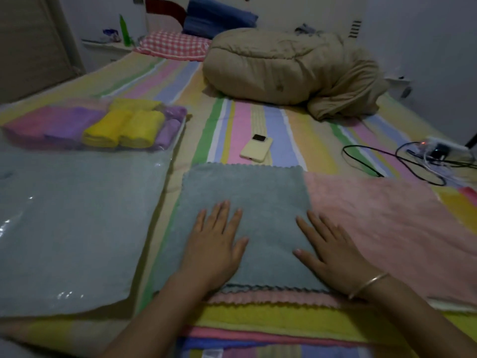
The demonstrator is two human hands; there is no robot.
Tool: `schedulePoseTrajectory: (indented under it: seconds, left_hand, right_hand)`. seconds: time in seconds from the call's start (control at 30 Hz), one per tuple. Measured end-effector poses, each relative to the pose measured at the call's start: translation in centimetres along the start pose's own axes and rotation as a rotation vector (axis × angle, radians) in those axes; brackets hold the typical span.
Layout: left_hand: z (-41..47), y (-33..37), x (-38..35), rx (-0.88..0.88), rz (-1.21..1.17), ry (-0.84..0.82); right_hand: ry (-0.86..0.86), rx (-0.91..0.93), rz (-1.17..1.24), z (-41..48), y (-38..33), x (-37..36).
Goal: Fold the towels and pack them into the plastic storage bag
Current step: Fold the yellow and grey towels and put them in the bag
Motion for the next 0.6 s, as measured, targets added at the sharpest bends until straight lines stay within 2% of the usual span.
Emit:
schedulePoseTrajectory:
  seconds: [0.23,0.33,0.43,0.47,0.5,0.6]
  left_hand:
    - [-0.4,0.0,0.0,-0.011,-0.004,0.062]
    - [-0.7,0.1,0.2,-0.014,-0.006,0.065]
    - [-0.7,0.1,0.3,-0.022,-0.001,0.092]
    - [-0.7,0.1,0.2,-0.022,0.004,0.091]
    - [-0.7,0.0,0.1,-0.022,0.007,0.084]
    - [-0.6,0.0,0.1,-0.025,0.006,0.083]
  right_hand:
    - [0.213,0.017,0.412,0.2,0.5,1.9]
    - [0.31,-0.084,0.615,0.4,1.3,2.2]
    - [0.251,-0.321,1.191,1.3,1.6,2.3]
    - [0.206,-0.358,1.306,1.9,1.5,2.5]
    - [0.163,-0.363,1.339,2.4,1.4,2.8]
    - [0.082,-0.277,1.214,4.1,0.9,3.8]
Point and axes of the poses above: each hand's wrist, its own z-axis towards the middle knuckle, its own x-axis out of the back of the hand, y = z × x, the point moved 5 cm from there along z, towards the middle knuckle, and after that the axes turned 1 degree about -z, right-handed, at the moved point
